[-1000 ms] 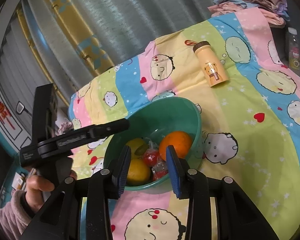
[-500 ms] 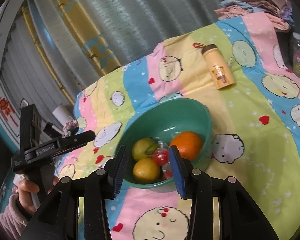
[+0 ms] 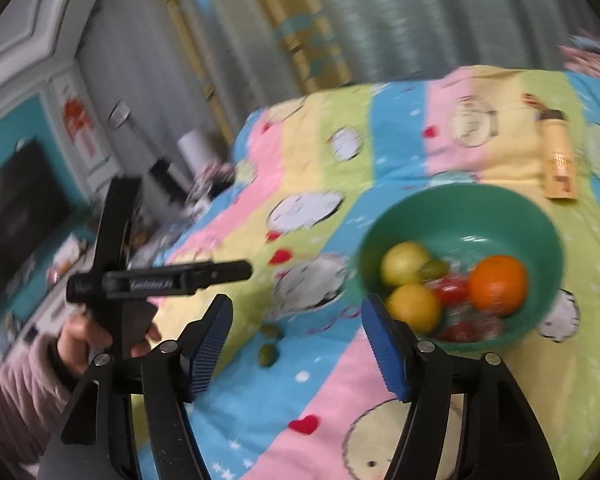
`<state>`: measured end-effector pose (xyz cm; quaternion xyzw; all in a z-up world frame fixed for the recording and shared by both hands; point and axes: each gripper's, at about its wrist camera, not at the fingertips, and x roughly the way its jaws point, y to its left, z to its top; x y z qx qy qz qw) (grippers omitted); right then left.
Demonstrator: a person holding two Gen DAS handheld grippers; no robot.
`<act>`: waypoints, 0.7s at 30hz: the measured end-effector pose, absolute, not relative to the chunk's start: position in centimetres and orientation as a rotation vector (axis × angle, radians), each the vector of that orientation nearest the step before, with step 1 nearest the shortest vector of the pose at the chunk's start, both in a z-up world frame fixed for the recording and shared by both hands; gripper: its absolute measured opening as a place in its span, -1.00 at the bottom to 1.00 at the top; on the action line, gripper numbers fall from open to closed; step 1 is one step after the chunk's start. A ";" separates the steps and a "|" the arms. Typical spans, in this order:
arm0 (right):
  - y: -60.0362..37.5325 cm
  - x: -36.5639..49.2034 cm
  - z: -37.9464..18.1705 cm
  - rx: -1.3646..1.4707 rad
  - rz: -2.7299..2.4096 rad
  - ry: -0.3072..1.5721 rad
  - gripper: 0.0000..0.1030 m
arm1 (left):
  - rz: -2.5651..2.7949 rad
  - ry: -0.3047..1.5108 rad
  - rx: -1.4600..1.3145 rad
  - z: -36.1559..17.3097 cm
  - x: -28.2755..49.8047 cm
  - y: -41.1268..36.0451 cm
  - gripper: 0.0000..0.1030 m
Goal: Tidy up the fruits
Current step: 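Move both grippers back to the remaining limes on the sheet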
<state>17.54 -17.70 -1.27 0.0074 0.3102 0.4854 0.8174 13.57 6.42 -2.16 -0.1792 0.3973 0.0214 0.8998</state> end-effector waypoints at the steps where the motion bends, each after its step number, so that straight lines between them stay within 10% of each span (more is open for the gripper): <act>1: -16.8 17.3 -1.7 -0.008 1.048 0.679 0.32 | 0.054 0.825 -0.377 -2.4 13.3 6.7 0.99; 21: -8.3 17.0 -9.3 -0.121 1.042 0.894 0.00 | 0.103 0.881 -0.462 -6.9 8.6 9.8 0.99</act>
